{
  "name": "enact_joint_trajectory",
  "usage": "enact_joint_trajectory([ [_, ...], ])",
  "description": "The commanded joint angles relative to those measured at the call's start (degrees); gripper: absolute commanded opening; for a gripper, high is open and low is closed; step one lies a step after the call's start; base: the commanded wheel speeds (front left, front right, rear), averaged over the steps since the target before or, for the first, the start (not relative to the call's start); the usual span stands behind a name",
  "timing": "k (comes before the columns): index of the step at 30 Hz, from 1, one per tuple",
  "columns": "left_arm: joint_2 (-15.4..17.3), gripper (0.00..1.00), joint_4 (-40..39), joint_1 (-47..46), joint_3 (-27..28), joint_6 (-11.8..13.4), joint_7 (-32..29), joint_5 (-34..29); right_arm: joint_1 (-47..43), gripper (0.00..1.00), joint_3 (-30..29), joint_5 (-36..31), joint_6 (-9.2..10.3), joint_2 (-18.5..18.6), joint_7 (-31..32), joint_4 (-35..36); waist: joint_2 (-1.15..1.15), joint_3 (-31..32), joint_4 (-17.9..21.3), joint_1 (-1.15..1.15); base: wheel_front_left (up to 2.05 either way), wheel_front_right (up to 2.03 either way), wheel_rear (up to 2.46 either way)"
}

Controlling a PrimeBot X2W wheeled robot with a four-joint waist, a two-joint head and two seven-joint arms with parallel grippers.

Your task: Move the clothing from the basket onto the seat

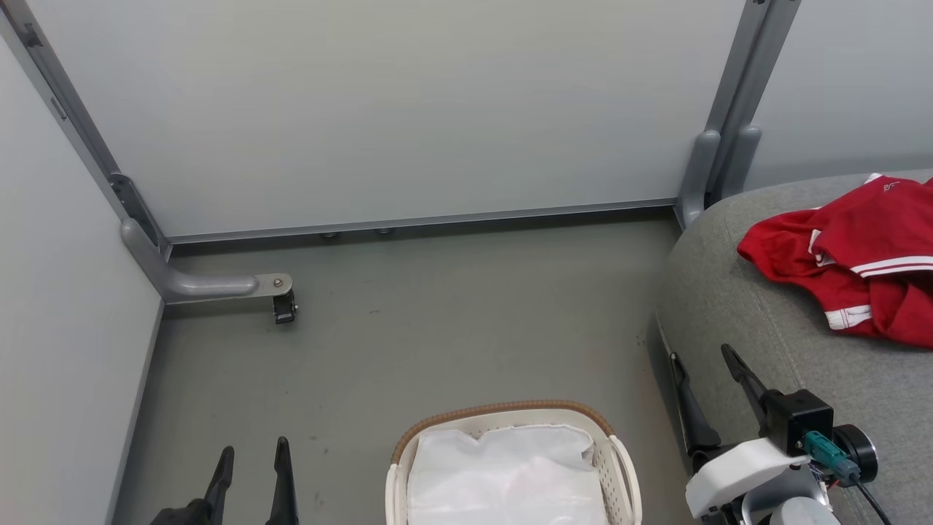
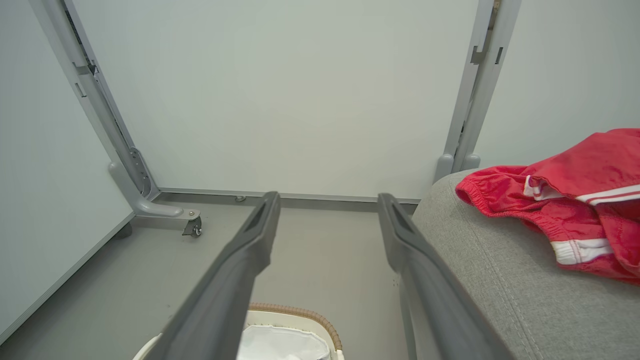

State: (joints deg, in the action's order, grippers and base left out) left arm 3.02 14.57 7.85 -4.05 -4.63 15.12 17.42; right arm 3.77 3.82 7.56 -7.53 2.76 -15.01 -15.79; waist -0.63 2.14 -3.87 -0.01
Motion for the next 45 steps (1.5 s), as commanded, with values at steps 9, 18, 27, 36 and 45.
enact_joint_trajectory([
  [9,-0.1,0.0,1.19,-0.84,0.78,-0.3,-1.23,4.1,-0.21,0.0,-0.73,4.54,0.0,-0.23,1.47,-1.49,0.02,-0.05,0.2,0.01,0.0,0.0,0.0],
  [18,-0.1,0.0,0.91,-2.55,2.0,-0.62,-3.72,12.69,0.02,0.0,-1.81,14.34,0.01,-0.18,3.82,-0.85,0.07,-0.22,0.47,0.01,0.0,0.0,0.0],
  [27,-0.1,0.0,0.65,-4.09,3.1,-0.94,-5.98,20.64,0.34,0.0,-2.86,23.3,0.01,-0.12,6.02,-0.39,0.11,-0.39,0.74,0.01,0.0,0.0,0.0],
  [36,-0.1,0.0,0.47,-5.47,4.08,-1.2,-8.05,27.82,0.71,0.0,-3.86,31.42,0.02,-0.07,8.07,-0.03,0.16,-0.55,1.01,0.01,0.0,0.0,0.0],
  [45,-0.1,0.0,0.3,-6.76,5.02,-1.47,-9.94,34.3,1.06,0.0,-4.77,38.77,0.02,-0.02,9.95,0.26,0.2,-0.72,1.28,0.01,0.0,0.0,0.0],
])
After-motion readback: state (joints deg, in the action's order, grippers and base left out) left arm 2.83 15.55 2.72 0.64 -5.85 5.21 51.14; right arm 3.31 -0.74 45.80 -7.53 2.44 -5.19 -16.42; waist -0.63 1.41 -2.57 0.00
